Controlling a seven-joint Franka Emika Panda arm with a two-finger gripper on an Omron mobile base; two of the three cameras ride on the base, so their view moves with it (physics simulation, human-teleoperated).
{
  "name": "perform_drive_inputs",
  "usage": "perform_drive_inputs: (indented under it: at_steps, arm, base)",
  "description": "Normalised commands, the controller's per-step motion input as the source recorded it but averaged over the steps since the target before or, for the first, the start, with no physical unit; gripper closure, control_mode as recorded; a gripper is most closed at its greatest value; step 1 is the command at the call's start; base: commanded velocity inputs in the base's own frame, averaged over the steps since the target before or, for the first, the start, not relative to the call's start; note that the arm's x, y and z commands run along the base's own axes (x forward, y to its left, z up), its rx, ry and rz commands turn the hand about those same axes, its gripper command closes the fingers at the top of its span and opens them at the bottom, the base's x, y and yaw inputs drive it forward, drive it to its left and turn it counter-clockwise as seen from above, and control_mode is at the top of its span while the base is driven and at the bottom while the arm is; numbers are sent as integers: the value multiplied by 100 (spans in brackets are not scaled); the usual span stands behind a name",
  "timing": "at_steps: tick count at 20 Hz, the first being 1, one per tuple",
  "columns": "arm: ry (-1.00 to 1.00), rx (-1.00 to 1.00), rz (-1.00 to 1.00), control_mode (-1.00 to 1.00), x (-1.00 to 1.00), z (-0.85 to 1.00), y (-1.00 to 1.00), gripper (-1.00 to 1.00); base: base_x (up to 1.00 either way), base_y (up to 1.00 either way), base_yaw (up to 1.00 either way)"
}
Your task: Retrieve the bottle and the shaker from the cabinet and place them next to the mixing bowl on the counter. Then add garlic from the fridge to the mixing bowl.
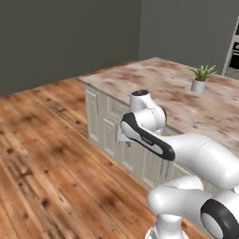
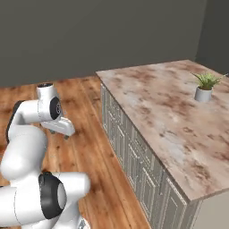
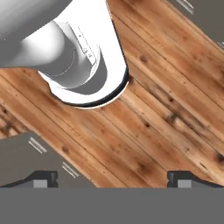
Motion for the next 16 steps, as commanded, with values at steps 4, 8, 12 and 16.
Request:
perform_drive_inputs:
  at_steps: [4, 8, 12, 16]
  arm:
    - [0, 0, 0, 100, 0, 0, 0, -100]
    - [0, 0, 0, 100, 0, 0, 0, -100]
    - [0, 0, 0, 100, 0, 0, 0, -100]
    - [0, 0, 0, 100, 0, 0, 0, -100]
  base:
    - [53, 71, -47]
    - [17, -4, -63]
    - [-12, -14, -78]
    - [-16, -1, -80]
